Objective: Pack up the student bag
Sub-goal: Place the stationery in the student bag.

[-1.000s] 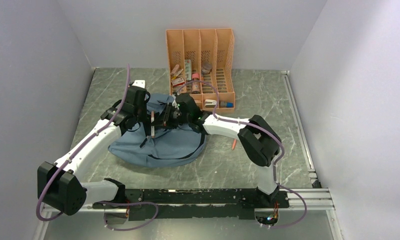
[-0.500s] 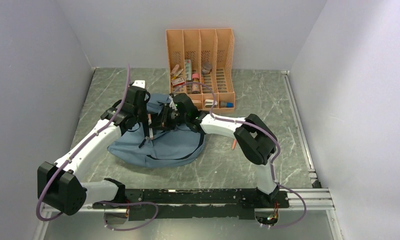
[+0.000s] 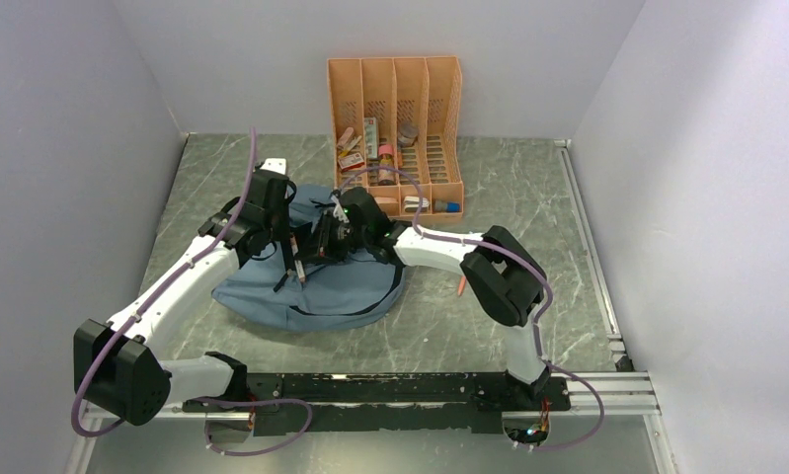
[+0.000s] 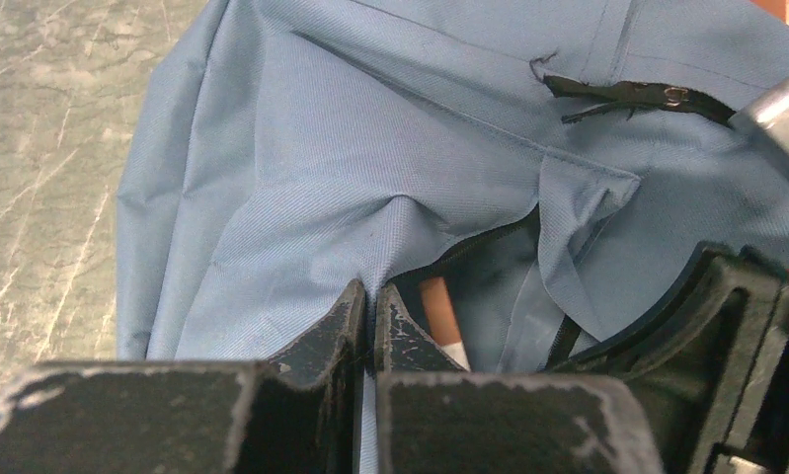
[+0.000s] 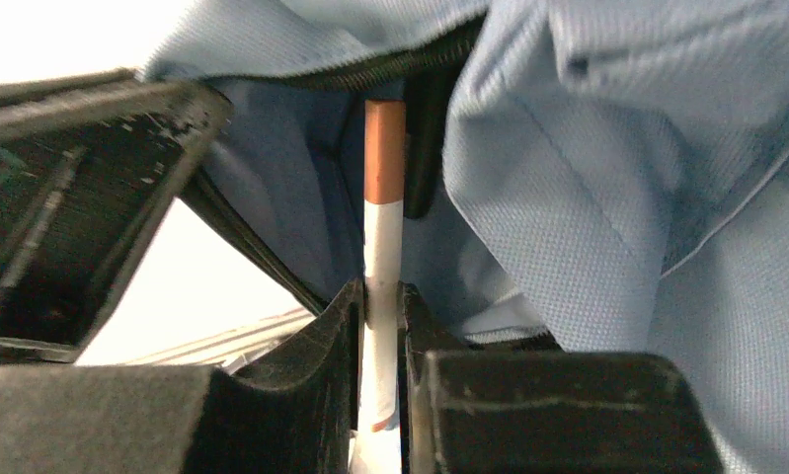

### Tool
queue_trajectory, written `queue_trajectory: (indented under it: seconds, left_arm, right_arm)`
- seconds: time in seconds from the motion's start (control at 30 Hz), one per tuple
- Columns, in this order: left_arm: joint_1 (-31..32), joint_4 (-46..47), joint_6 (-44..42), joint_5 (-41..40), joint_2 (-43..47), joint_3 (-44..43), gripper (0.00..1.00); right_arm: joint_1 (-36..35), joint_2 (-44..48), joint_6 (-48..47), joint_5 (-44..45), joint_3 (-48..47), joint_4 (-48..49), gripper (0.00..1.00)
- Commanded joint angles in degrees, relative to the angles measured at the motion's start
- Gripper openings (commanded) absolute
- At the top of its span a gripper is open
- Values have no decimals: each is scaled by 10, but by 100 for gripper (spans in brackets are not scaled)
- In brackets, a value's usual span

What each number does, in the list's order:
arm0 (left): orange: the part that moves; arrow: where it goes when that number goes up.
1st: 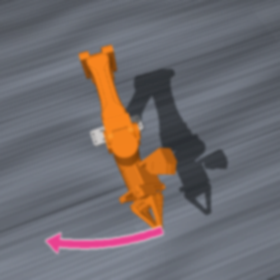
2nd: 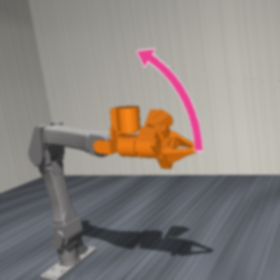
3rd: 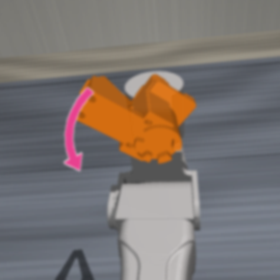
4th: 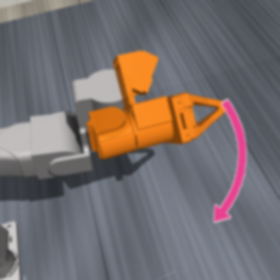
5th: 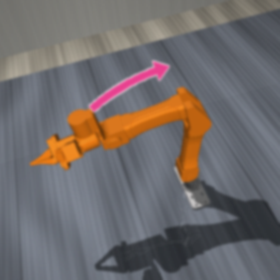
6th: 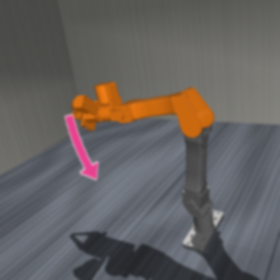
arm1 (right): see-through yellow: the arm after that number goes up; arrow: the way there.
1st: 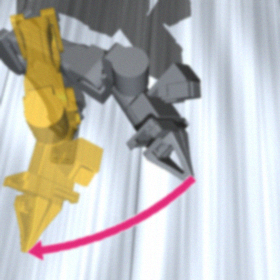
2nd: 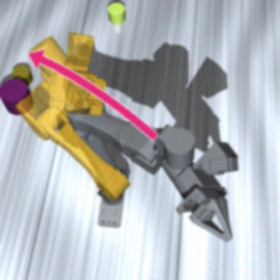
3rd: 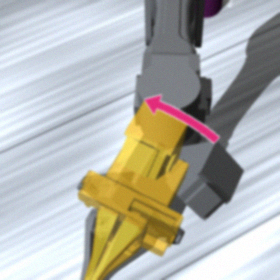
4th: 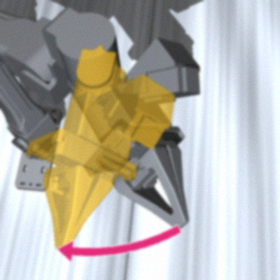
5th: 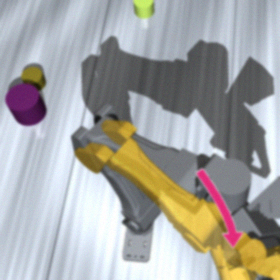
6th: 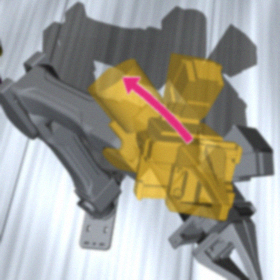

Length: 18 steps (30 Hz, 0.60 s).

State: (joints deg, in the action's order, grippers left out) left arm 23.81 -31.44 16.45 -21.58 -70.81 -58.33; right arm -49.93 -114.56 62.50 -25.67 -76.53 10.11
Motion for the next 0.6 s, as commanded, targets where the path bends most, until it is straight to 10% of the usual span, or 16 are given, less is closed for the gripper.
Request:
queue_trajectory:
  seconds: [0.0, 0.57]
  left_arm:
    - [-7, 37, -2, -15, 15, -11, 5]
    - [-7, 37, -2, -11, 16, -10, 5]
  right_arm:
    - [-13, 15, -10, -23, 14, -29, 0]
    - [19, -51, -44, 55, -110, -28, 0]
